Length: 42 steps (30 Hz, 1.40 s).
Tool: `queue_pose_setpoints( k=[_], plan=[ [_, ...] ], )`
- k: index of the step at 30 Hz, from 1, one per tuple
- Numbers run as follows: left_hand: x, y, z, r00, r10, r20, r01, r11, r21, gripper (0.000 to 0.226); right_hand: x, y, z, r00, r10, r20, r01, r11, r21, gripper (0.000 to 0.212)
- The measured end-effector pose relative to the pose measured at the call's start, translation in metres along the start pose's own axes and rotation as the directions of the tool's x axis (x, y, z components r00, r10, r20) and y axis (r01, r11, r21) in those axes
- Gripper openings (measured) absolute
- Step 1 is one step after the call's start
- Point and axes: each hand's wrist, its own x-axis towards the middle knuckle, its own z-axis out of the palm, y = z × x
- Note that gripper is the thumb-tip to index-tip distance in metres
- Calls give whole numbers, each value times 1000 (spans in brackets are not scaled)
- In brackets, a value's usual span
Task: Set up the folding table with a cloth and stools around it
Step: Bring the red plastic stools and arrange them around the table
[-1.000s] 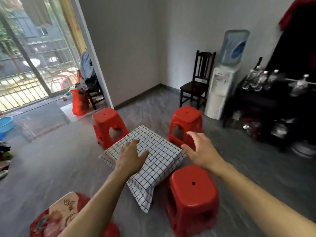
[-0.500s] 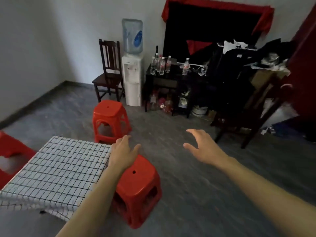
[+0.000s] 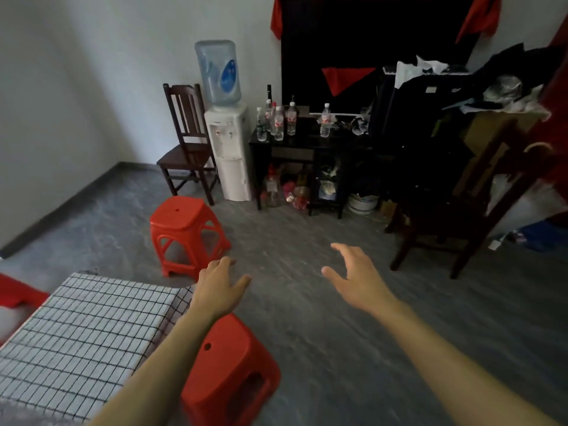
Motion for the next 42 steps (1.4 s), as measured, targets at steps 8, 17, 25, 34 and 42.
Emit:
queue_pose_setpoints(
  k=[8, 17, 25, 34, 42],
  plan=[
    [42, 60, 20, 982, -175, -73, 174, 985, -13, 53, 105, 28, -39, 979, -155, 134, 152, 988, 29, 61],
    [128, 41, 25, 921, -367, -129, 358, 930, -88, 70, 229, -3, -9, 904, -339, 262, 340, 939, 44, 60],
    [235, 2, 25, 827, -537, -165, 466, 820, -333, 56, 366, -63, 29, 844, -392, 365, 436, 899, -43, 61],
    [234, -57, -34, 596, -754, -274, 591, 644, -486, 56, 429, -177, 118, 576, -643, 506, 694, 711, 114, 60],
    [221, -98, -53, 292, -892, -345, 694, 446, -565, 57, 457, -257, 198, 251, -748, 615, 786, 528, 322, 58]
  ],
)
